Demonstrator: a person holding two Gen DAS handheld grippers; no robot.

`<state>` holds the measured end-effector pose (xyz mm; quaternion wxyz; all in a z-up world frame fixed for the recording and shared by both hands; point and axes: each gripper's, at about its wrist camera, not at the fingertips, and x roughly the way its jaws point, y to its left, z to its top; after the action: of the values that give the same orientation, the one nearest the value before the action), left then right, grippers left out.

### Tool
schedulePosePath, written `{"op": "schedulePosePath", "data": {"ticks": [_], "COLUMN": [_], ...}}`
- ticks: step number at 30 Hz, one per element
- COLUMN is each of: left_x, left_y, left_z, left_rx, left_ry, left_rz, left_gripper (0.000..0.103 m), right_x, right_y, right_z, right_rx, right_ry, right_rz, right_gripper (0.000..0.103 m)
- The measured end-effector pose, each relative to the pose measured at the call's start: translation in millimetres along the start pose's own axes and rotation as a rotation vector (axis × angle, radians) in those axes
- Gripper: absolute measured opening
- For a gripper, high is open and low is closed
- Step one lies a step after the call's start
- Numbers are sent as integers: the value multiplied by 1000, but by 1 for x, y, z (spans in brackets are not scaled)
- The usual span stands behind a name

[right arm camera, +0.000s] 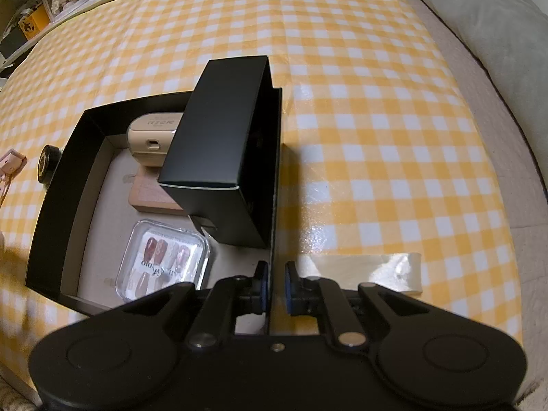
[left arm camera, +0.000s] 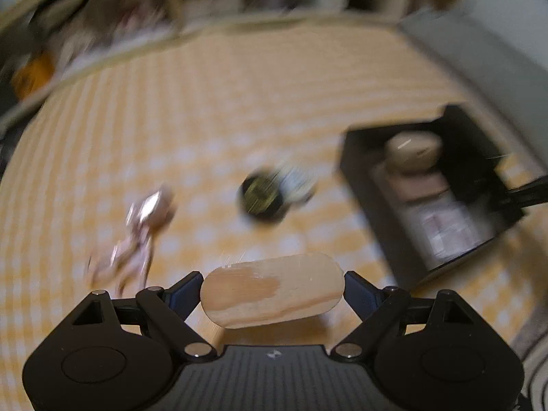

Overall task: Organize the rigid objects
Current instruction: 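Lower the wooden brush into the open box and open the left tool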

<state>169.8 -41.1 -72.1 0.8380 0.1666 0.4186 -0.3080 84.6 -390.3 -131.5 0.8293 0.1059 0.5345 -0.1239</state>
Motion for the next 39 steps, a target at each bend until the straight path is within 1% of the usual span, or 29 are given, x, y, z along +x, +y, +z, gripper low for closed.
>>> {"op": "schedulePosePath", "data": {"ticks": [2,4,5,7,10,12,13,15,18,20,22,24,28,32,35,39], "left_x": [-10,-11,-11,-8,-3,0,2,8,18,22,24,27,35,41,46,45], "left_y": [-17,-37,-49,-69,-95,-114,-121,-136,-145,-145,-146,-145,-139,-137,-136,-134], "left_z": [6,11,13,18,25,30,32,35,41,44,44,45,48,50,51,51], "left_rx": [111,246,320,424,571,693,754,869,990,1041,1088,1113,1116,1125,1108,1070], "left_ry": [-77,-113,-122,-134,-133,-128,-129,-137,-100,-73,-51,-38,-5,1,15,41], "left_rz": [-49,-72,-86,-129,-206,-240,-239,-212,-199,-219,-259,-298,-338,-328,-319,-340], "left_gripper": [88,88,88,88,88,88,88,88,88,88,88,88,88,89,102,102], "right_x": [0,-1,-1,-1,0,0,1,0,0,0,0,-1,-1,-1,-1,-1], "right_y": [0,0,0,1,0,0,0,0,0,0,0,0,-1,0,-1,0], "right_z": [0,0,0,0,0,0,0,0,1,0,1,1,1,2,2,2], "right_rx": [-1,-3,-2,-1,-1,-2,-3,-2,-3,-2,-1,-4,-3,-4,-3,-2], "right_ry": [0,0,-1,-1,-2,-2,-2,-2,-4,-3,-3,-4,-3,-4,-3,-3], "right_rz": [0,0,0,1,3,3,2,4,6,6,9,7,10,8,7,8], "right_gripper": [9,9,9,9,9,9,9,9,9,9,9,9,9,9,12,13]}}
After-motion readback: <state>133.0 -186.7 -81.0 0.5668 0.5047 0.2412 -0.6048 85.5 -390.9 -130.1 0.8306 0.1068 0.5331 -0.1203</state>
